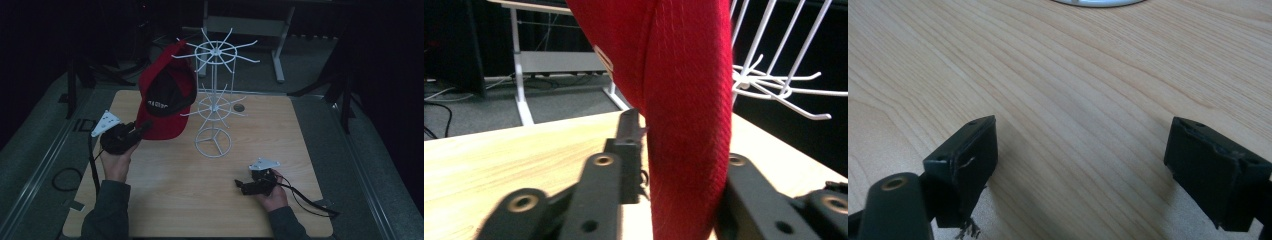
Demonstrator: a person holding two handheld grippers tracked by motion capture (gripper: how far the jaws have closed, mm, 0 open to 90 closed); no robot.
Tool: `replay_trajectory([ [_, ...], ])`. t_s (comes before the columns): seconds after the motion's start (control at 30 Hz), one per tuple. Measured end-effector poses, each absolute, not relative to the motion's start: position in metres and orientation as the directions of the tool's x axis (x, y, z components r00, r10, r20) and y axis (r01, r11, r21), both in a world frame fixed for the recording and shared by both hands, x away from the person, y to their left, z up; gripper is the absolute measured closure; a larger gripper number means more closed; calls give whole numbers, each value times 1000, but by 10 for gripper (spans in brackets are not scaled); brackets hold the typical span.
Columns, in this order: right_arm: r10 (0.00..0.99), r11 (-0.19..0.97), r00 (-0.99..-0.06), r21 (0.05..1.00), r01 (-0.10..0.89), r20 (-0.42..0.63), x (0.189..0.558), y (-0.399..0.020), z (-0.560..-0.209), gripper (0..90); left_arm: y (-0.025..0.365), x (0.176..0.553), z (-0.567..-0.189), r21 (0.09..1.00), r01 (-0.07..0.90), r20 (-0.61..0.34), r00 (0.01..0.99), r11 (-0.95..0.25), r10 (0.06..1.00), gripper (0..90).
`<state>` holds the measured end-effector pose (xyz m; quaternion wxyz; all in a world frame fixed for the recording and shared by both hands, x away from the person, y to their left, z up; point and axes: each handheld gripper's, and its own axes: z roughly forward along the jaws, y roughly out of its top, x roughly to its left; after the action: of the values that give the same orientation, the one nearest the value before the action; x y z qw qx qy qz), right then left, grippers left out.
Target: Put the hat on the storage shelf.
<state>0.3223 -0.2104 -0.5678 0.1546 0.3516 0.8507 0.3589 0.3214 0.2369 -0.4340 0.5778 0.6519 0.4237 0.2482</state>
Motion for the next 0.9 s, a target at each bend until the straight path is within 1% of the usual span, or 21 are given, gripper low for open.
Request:
replay_trajectory([
  [0.17,709,495,-705,721,485,-12,322,-210,-568,136,240,320,-436,958,285,-174,520,22,836,568],
  [0.37,709,495,-705,721,485,-12,322,-210,-568,136,242,319,-442,948,318,-193,514,23,836,478],
  [0.47,710,494,-705,721,486,-11,322,-210,-568,136,243,319,-446,944,331,-186,508,8,841,462],
  [0.77,709,494,-705,721,487,-10,322,-210,-568,136,244,318,-461,930,367,-199,484,9,852,398],
  [0.9,709,494,-705,720,487,-11,322,-210,-568,136,245,318,-467,927,374,-198,469,9,861,383],
])
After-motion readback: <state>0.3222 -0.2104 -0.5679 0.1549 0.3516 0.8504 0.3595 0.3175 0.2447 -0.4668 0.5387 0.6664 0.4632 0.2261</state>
